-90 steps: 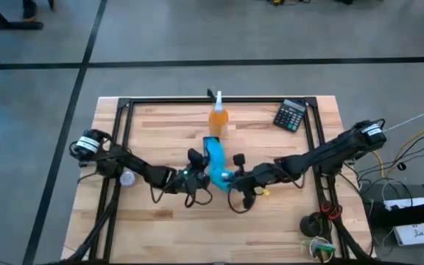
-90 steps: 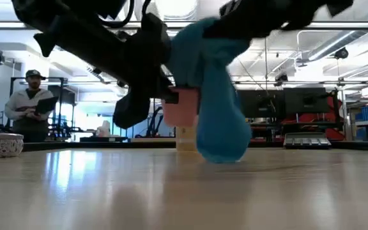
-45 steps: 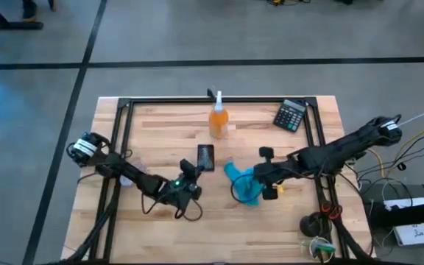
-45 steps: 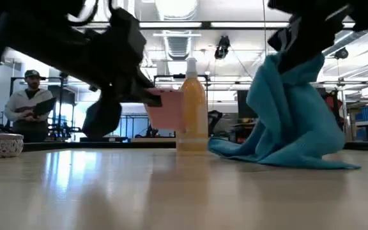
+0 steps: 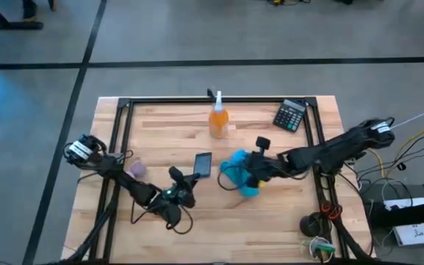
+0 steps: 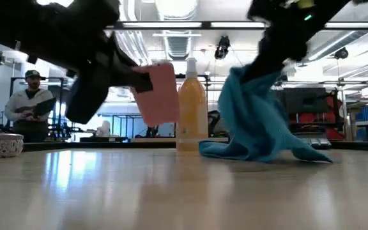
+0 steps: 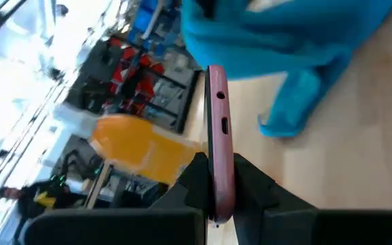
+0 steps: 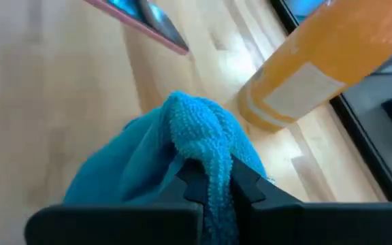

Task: Apply microfiber cloth
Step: Wipe the front of the pink cellphone using microfiber cloth

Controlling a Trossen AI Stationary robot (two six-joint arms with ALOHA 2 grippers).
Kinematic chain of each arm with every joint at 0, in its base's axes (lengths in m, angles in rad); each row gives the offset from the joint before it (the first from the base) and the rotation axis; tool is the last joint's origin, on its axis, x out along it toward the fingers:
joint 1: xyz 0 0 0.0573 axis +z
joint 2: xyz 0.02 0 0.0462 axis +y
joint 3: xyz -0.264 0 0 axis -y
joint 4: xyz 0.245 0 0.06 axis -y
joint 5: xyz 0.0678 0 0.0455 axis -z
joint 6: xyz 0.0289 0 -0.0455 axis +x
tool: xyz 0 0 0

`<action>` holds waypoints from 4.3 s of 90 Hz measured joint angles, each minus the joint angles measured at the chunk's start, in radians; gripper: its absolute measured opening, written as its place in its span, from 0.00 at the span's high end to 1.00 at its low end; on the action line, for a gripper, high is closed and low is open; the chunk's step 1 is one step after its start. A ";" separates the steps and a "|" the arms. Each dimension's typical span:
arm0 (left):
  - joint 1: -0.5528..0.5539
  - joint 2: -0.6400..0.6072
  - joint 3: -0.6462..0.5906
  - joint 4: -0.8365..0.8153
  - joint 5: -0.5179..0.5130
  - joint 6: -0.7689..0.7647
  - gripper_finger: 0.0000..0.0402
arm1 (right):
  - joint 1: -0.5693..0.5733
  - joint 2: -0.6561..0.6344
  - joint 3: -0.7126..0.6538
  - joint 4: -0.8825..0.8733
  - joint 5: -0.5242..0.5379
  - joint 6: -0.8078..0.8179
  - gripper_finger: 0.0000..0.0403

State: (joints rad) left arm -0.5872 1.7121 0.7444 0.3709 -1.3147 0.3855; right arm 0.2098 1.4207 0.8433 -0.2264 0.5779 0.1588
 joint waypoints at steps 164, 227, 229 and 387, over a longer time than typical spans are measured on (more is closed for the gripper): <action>0.177 -0.229 -0.343 0.293 0.446 -0.231 0.97 | 0.089 0.077 0.177 -0.180 -0.263 0.056 1.00; 0.144 0.199 -0.078 0.327 0.433 -0.058 0.97 | 0.136 -0.378 0.165 -0.917 0.028 0.510 1.00; 0.144 0.207 -0.079 0.327 0.442 -0.062 0.97 | 0.137 -0.391 0.163 -0.921 0.029 0.523 1.00; 0.173 0.214 -0.127 0.231 0.538 -0.437 0.53 | 0.010 -0.404 -0.050 -0.914 -0.084 0.849 0.50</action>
State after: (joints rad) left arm -0.4141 1.9257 0.6177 0.6017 -0.7769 -0.0515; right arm 0.2199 1.0163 0.7937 -1.1402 0.4939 1.0079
